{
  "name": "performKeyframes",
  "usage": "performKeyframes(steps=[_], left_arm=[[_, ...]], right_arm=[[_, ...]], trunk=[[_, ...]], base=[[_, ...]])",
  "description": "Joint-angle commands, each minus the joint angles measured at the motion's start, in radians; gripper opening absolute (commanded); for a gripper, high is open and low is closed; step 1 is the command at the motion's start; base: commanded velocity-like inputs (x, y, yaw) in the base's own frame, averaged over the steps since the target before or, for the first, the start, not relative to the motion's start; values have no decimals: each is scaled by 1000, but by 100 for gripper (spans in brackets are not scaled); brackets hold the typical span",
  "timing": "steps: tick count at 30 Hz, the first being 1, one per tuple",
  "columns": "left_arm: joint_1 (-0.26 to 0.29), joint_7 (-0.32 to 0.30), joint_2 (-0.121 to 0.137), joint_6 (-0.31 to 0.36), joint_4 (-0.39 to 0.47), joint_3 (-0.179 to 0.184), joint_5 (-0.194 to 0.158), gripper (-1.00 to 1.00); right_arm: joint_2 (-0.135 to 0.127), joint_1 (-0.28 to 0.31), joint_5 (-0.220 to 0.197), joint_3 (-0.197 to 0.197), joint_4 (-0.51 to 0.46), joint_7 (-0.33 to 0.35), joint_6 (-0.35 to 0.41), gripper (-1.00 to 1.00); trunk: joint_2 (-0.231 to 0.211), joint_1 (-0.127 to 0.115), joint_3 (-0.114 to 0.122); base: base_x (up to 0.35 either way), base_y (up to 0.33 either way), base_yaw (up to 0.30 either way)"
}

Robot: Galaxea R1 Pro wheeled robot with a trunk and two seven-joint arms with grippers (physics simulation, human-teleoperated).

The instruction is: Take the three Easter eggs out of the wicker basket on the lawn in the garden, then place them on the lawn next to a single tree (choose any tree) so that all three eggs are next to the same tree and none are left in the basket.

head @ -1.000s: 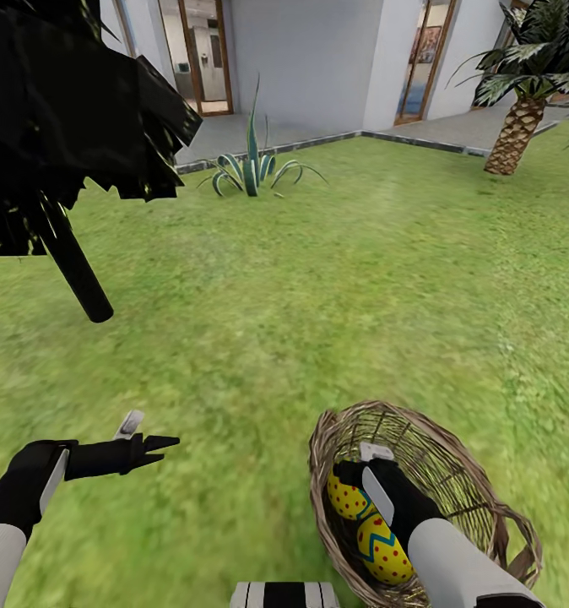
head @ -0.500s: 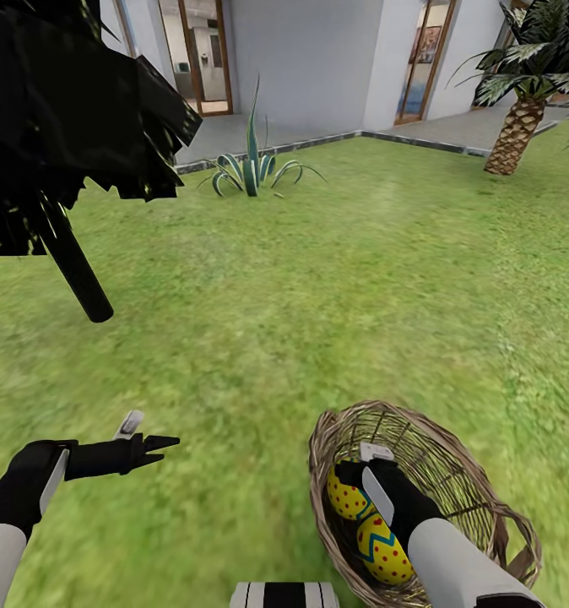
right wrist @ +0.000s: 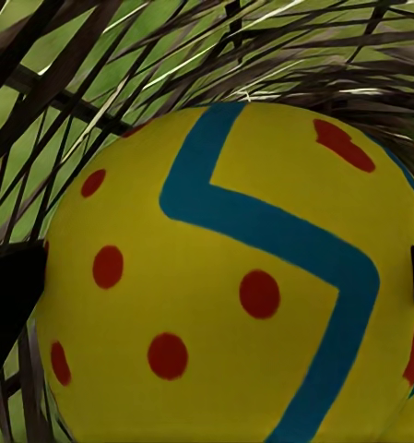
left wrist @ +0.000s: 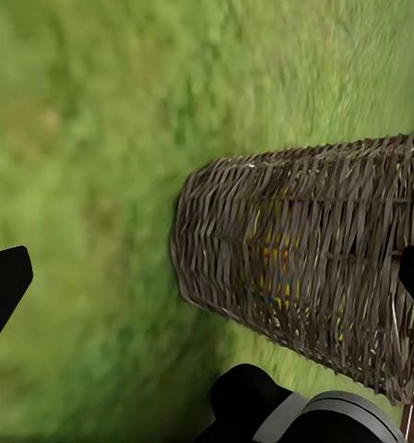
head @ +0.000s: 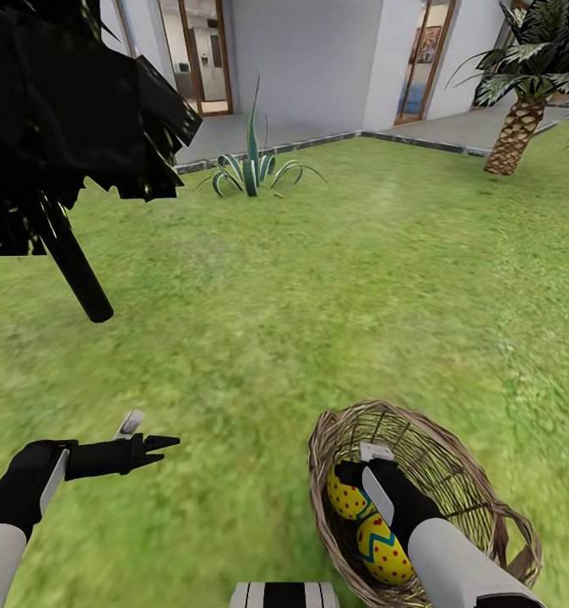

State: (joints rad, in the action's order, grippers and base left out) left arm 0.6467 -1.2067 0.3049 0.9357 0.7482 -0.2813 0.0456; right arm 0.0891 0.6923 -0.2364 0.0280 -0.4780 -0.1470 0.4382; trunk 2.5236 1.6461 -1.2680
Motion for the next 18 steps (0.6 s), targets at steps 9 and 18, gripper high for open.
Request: performKeyframes(steps=[9,18], left_arm=[[1,-5,-1,10,0,-2,6,100],[1,-6,-1,14,0,-4,6,100]], right_arm=[[0,0,-17,3,-1,-8,4,-100],[0,0,-20,2,-1,-9,8,-100]], trunk=[[0,-1,11],[-3,-6,46]], base=[[0,0,0],[0,0,0]])
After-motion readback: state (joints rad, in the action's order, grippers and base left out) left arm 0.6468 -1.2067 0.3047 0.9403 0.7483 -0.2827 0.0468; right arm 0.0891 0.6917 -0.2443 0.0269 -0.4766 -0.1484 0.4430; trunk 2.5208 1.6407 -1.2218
